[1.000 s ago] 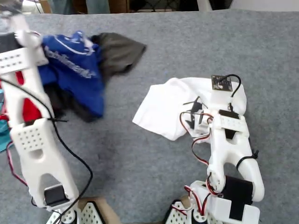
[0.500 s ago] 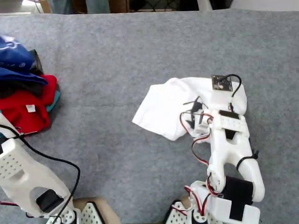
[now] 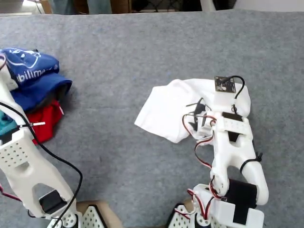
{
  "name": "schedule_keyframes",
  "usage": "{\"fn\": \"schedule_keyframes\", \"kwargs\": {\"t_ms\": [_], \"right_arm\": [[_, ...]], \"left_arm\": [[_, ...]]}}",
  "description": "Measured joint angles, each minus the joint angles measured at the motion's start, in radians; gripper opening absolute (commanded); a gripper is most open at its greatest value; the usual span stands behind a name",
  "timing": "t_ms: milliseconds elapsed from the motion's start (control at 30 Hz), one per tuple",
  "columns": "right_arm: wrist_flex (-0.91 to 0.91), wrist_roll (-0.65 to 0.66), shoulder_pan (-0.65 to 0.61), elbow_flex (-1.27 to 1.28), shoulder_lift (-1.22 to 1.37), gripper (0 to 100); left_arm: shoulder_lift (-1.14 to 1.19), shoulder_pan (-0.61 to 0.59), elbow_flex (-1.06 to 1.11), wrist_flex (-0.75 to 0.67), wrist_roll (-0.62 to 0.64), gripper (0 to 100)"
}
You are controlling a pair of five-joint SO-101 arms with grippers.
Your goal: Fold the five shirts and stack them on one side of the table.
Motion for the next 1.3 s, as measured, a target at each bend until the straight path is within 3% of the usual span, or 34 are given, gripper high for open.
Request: {"fn": "schedule_keyframes", "kwargs": {"t_ms": [133, 300, 533, 733, 867, 1033, 1300], "right_arm": [[0.0, 0.0, 0.0, 0.0, 0.0, 1.7], [0.0, 0.0, 0.0, 0.0, -0.002, 1.7], [0.026, -0.003, 0.0, -0.003, -0.005, 1.8], [0.187, -0.008, -0.032, -0.163, -0.002, 1.8], [0.281, -0.04, -0.103, -0.341, -0.002, 1.7], [0.299, -0.043, -0.187, -0.531, 0.006, 1.5], [-0.051, -0.046, -0.192, -0.58, 0.176, 1.5]], "left_arm": [[0.0, -0.055, 0.081, 0.0, 0.091, 33], [-0.055, -0.081, 0.121, -0.003, 0.094, 33], [-0.37, -0.058, 0.313, -0.003, 0.095, 33], [-0.68, 0.161, 0.643, -0.025, 0.097, 33], [-0.766, 0.308, 0.901, -0.141, 0.11, 33], [-0.792, 0.391, 1.186, -0.341, 0.18, 33], [-0.792, 0.585, 1.392, -0.545, 0.284, 33]]}}
